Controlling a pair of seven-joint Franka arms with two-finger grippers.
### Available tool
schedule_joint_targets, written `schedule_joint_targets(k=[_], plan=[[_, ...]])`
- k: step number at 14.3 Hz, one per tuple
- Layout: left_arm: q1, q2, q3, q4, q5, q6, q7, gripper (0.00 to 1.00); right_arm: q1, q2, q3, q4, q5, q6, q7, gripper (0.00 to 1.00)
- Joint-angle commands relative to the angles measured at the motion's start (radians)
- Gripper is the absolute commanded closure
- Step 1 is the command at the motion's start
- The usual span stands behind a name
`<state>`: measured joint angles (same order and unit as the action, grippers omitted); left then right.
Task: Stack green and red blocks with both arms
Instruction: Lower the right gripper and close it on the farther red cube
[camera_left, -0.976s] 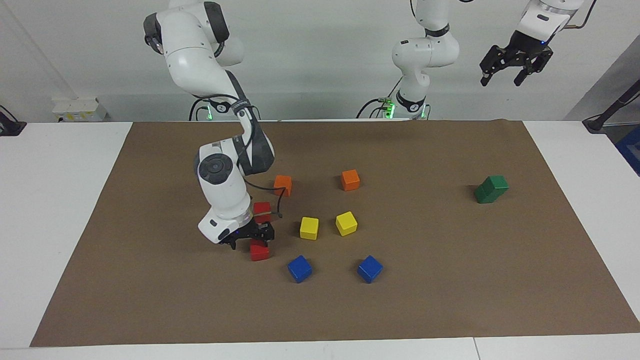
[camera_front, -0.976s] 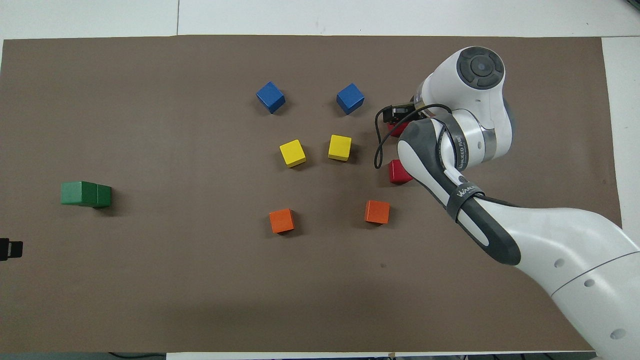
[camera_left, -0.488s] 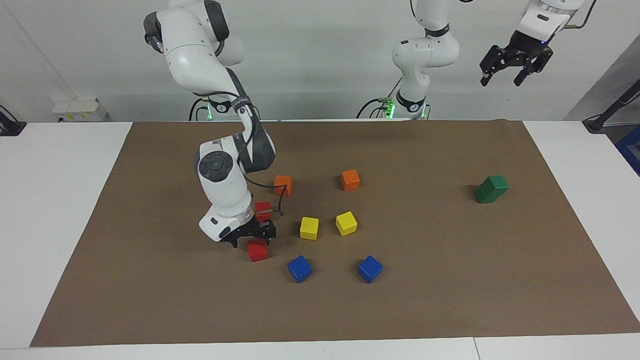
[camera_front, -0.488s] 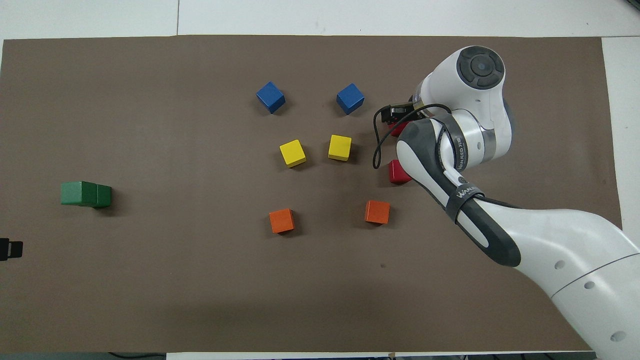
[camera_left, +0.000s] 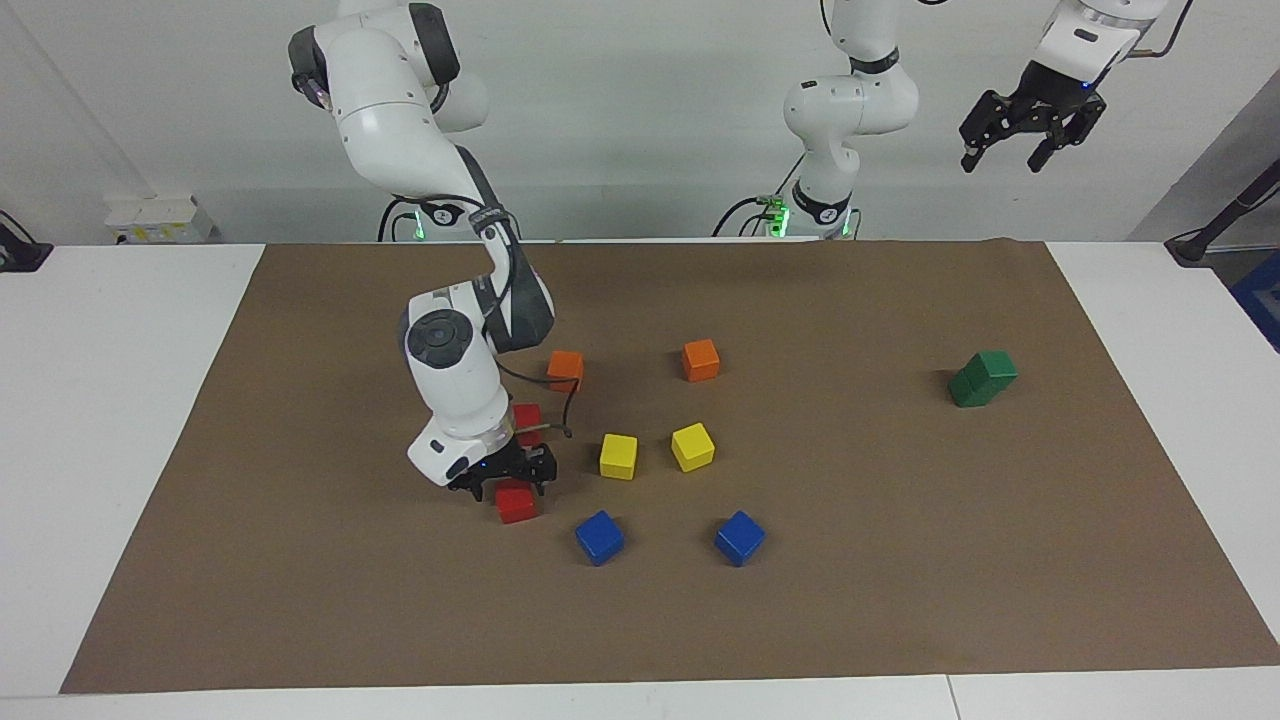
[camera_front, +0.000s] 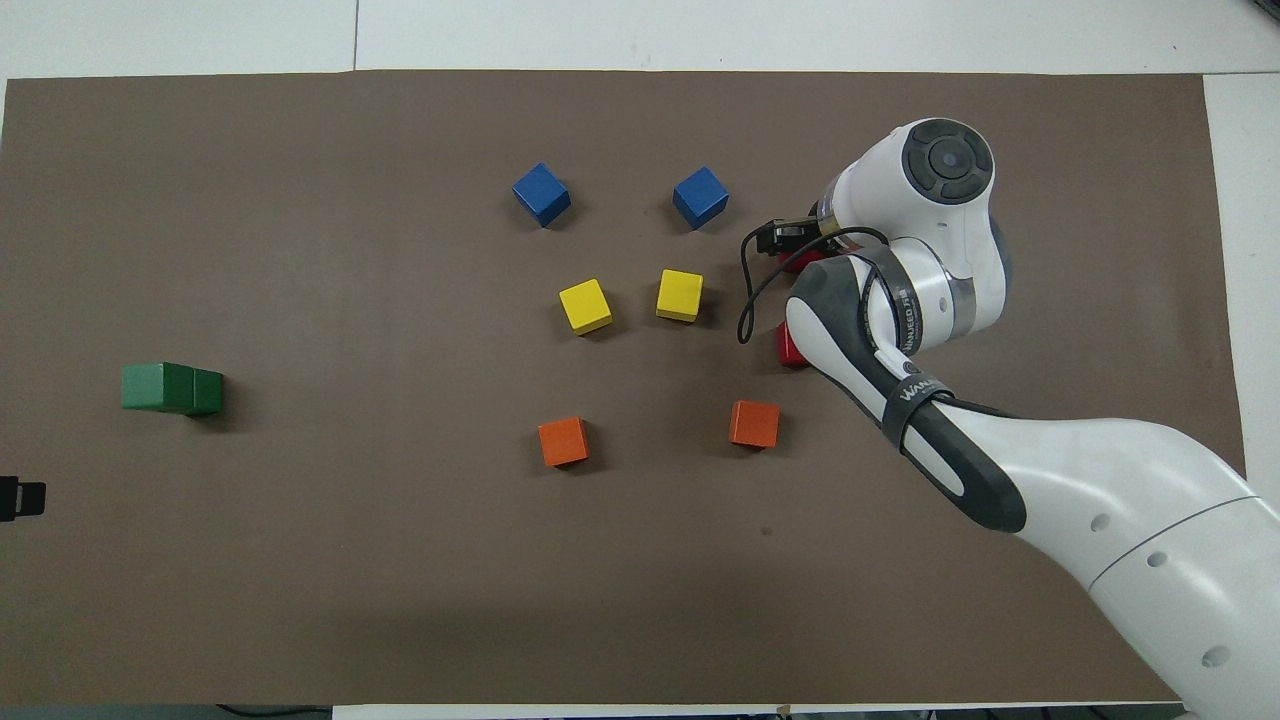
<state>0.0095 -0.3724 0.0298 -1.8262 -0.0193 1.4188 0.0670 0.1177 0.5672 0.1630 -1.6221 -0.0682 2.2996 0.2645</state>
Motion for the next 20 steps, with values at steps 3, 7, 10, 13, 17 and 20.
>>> schedule_joint_targets(k=[3,7,10,13,17,20], plan=[[0.004,-0.019,-0.005,-0.007,0.010,-0.011,-0.009,0.00,-0.015,-0.006,0.007,-0.015,0.005,0.023,-0.028,0.18],[0.004,-0.019,-0.005,-0.007,0.010,-0.011,-0.007,0.00,-0.013,-0.012,0.007,-0.045,-0.001,0.056,-0.039,0.31],[0.004,-0.019,-0.005,-0.007,0.010,-0.011,-0.009,0.00,-0.013,-0.015,0.006,-0.050,-0.002,0.057,-0.048,0.64],[0.004,-0.019,-0.005,-0.007,0.010,-0.011,-0.009,0.00,-0.018,-0.015,0.007,-0.042,-0.002,0.034,-0.050,1.00],[0.004,-0.019,-0.005,-0.007,0.010,-0.009,-0.009,0.00,-0.027,-0.084,0.007,-0.030,-0.002,-0.098,-0.094,1.00],[0.004,-0.020,-0.005,-0.007,0.010,-0.011,-0.007,0.00,-0.030,-0.186,0.007,-0.004,0.001,-0.259,-0.146,1.00]])
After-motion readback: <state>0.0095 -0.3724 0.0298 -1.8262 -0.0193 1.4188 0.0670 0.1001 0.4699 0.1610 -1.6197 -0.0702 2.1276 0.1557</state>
